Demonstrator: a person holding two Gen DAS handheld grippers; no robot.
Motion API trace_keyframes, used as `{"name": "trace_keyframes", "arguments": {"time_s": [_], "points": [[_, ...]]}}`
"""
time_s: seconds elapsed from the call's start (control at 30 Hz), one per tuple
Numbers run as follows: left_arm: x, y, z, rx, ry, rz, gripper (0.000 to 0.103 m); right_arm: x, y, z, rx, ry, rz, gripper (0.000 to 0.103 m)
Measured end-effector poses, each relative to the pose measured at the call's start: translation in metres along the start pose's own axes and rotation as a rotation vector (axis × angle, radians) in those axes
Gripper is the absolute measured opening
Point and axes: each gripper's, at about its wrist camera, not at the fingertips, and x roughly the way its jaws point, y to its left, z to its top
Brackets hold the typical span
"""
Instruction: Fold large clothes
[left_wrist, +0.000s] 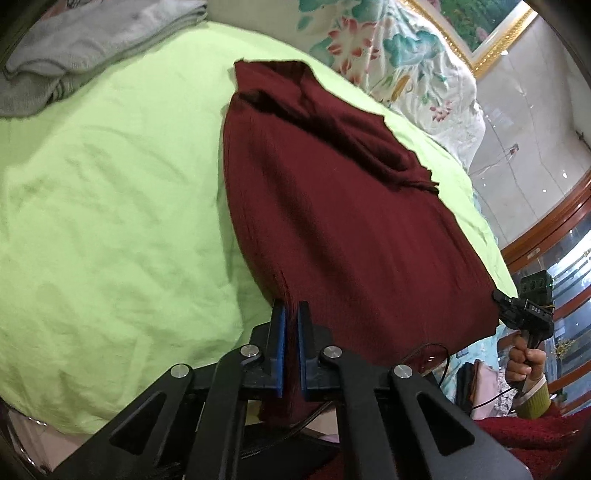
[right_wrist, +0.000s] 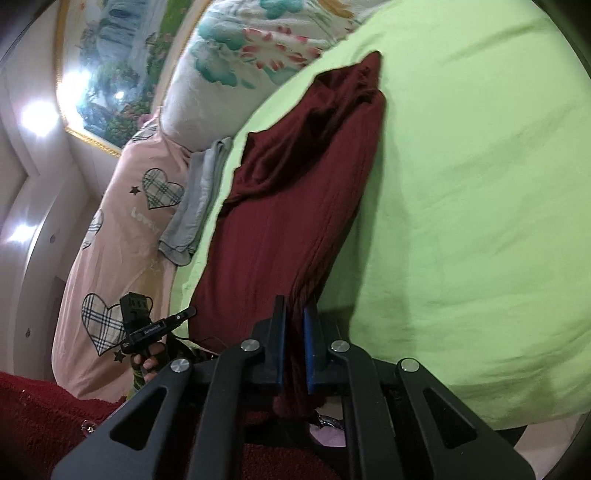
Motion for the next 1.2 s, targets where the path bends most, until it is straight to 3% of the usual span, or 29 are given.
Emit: {"name": "trace_keyframes", "arguments": {"time_s": [0.1, 0.13, 0.27, 0.37, 0.4, 0.43, 0.67, 0.93, 1.2], "points": [[0.007, 0.01, 0.0, -0.038, 0.031, -0.01, 0.01, 0.007, -0.012, -0.004, 0.02, 0.051, -0.029, 0.015], [0.01, 0.013, 0.0, -0.048, 0.038, -0.009, 0.013, 0.007, -0.014, -0.005, 0.022, 0.058, -0.034, 0.023], [0.016, 0.016, -0.001, -0.06, 0.064, -0.031, 0.02, 0.006, -0.019, -0.011, 0.017, 0.066, -0.01, 0.023], [0.02, 0.006, 0.0, -0.021, 0.056, -0.018, 0.015, 0.012, -0.017, -0.01, 0.011, 0.075, -0.003, 0.021], [0.02, 0.001, 0.001, -0.002, 0.046, -0.012, 0.008, 0.014, -0.015, -0.01, 0.008, 0.074, 0.007, 0.015], [0.019, -0.002, 0.001, 0.005, 0.037, -0.012, 0.007, 0.014, -0.013, -0.01, 0.007, 0.071, 0.017, 0.008], [-0.021, -0.012, 0.02, -0.027, -0.103, -0.059, 0.005, -0.01, 0.006, 0.012, 0.017, -0.062, 0.173, 0.008], [-0.041, -0.047, 0.09, 0.025, -0.269, -0.101, 0.005, -0.009, 0.03, 0.068, -0.008, -0.164, 0.255, 0.008], [0.011, -0.05, 0.2, 0.001, -0.338, -0.06, 0.004, 0.033, 0.026, 0.174, 0.006, -0.231, 0.196, 0.008]]}}
